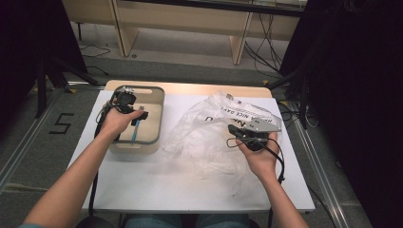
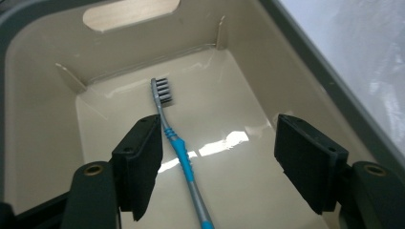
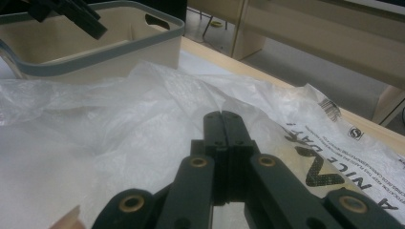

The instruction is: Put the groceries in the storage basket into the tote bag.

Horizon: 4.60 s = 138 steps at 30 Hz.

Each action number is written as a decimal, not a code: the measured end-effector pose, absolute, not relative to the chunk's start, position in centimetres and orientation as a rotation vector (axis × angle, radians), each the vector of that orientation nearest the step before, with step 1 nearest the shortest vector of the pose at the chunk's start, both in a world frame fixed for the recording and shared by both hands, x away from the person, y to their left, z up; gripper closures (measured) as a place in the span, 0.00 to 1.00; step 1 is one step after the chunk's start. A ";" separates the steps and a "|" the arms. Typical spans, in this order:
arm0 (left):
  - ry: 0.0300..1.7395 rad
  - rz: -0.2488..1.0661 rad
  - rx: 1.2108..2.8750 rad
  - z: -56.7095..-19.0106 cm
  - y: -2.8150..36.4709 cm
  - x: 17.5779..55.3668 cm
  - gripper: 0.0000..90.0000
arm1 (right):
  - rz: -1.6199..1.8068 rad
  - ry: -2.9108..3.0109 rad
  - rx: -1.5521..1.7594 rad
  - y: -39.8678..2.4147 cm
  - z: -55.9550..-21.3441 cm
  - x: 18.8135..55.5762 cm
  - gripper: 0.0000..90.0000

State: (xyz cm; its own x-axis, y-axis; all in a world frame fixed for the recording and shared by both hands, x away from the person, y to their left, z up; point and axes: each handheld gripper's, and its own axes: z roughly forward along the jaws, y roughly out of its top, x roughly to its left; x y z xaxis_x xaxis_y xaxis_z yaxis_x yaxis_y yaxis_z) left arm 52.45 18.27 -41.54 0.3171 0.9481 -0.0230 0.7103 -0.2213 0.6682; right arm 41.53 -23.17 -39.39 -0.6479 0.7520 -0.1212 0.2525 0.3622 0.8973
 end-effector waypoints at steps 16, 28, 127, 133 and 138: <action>1.604 0.498 2.007 -44.3 19.0 55.3 0.43 | 1.253 2.104 0.870 -23.2 -39.4 41.5 1.00; 1.692 0.454 1.997 -46.4 19.1 56.6 0.49 | 1.252 2.106 0.864 -23.2 -39.5 41.5 1.00; 1.681 0.494 2.004 -44.8 18.6 55.6 0.89 | 1.252 2.107 0.862 -23.0 -39.6 41.5 1.00; 1.663 0.505 1.988 -44.5 18.6 55.4 0.89 | 1.253 2.105 0.862 -23.0 -39.6 41.5 1.00; 1.641 0.506 1.967 -44.1 18.6 55.1 0.89 | 1.254 2.104 0.862 -23.0 -39.6 41.5 1.00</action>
